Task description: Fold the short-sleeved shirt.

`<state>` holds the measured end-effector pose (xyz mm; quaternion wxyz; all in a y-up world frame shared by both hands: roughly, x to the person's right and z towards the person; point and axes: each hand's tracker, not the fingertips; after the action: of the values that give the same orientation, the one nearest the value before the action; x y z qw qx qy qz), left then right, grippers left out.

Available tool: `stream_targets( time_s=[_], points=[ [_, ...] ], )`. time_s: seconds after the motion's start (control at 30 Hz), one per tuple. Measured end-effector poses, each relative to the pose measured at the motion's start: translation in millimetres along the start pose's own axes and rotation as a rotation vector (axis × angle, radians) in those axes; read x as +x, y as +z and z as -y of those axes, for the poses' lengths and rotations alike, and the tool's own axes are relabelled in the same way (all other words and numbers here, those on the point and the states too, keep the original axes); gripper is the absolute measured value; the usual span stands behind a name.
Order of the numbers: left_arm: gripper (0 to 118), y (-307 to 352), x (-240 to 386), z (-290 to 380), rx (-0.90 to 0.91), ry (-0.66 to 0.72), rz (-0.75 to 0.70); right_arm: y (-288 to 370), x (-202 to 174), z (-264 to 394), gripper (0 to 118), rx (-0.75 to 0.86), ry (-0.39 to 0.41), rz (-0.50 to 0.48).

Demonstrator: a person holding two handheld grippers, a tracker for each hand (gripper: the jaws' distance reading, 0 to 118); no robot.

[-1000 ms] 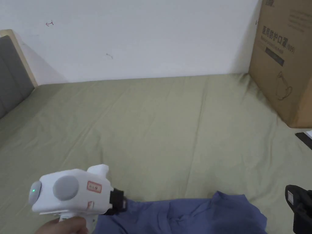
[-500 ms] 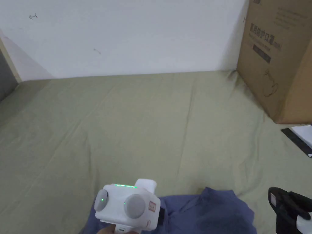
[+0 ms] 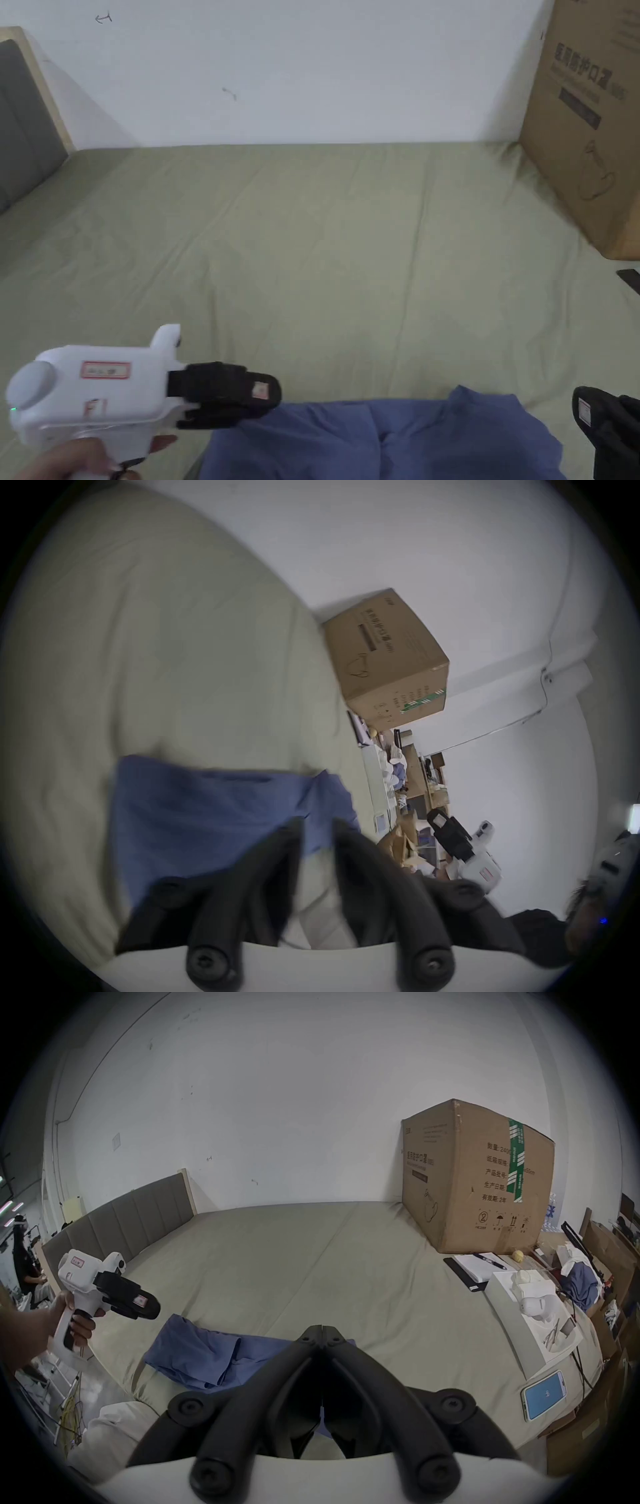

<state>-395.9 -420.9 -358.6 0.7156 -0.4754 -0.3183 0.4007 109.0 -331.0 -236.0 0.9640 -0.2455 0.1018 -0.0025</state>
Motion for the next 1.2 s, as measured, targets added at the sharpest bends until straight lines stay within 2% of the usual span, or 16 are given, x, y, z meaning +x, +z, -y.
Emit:
stream_targets(
  time_s=[0.03, 0.07, 0.23, 0.33, 0.43, 0.5, 0.6, 0.63, 0.67, 0.7, 0.77, 0.83, 0.93, 1.0, 1.13, 1.2],
  points=[
    [110, 11, -19, -2, -0.042, 0.035, 0.023, -4, -4, -1, 0, -0.015, 0.010, -0.013],
    [118, 18, -34, -2, -0.063, 0.061, 0.025, -7, -8, -3, 0, -0.029, 0.022, -0.018],
    [118, 25, -97, 13, -0.010, 0.212, -0.006, -24, -34, -14, 0, -0.068, 0.062, -0.037],
    [118, 1, -129, 25, 0.065, 0.300, 0.093, -35, -47, -17, 0, -0.099, 0.056, -0.065],
    [118, -27, -130, 12, 0.015, 0.283, 0.388, -45, -58, -18, 0, -0.144, 0.024, -0.093],
    [118, -54, -131, 9, -0.026, 0.358, 0.438, -51, -62, -17, 0, -0.164, 0.016, -0.100],
    [117, -81, -114, 9, -0.046, 0.224, 0.367, -57, -68, -16, 0, -0.186, 0.019, -0.098],
    [108, -82, -112, 4, -0.036, 0.181, 0.349, -58, -70, -15, 0, -0.194, 0.021, -0.096],
    [75, -84, -109, 3, -0.031, 0.182, 0.300, -59, -70, -15, 0, -0.199, 0.022, -0.096],
    [8, -86, -107, 4, -0.023, 0.178, 0.219, -58, -70, -14, 0, -0.202, 0.020, -0.097],
    [8, -88, -105, 9, -0.026, 0.077, -0.226, -58, -68, -11, 0, -0.209, 0.017, -0.101],
    [8, -78, -90, 10, 0.009, 0.105, -0.018, -57, -66, -9, 0, -0.217, 0.015, -0.102],
    [8, -49, -55, 8, 0.010, -0.071, -0.230, -52, -58, -7, 0, -0.215, -0.003, -0.111],
    [8, -24, -38, 7, 0.010, -0.082, -0.381, -48, -52, -6, 0, -0.203, -0.020, -0.115],
    [8, 20, 11, 10, 0.060, -0.229, -0.888, -38, -36, -1, 0, -0.171, -0.065, -0.119],
    [8, 20, 30, 11, 0.066, -0.306, -1.063, -33, -28, 3, 0, -0.164, -0.081, -0.121]
  ],
)
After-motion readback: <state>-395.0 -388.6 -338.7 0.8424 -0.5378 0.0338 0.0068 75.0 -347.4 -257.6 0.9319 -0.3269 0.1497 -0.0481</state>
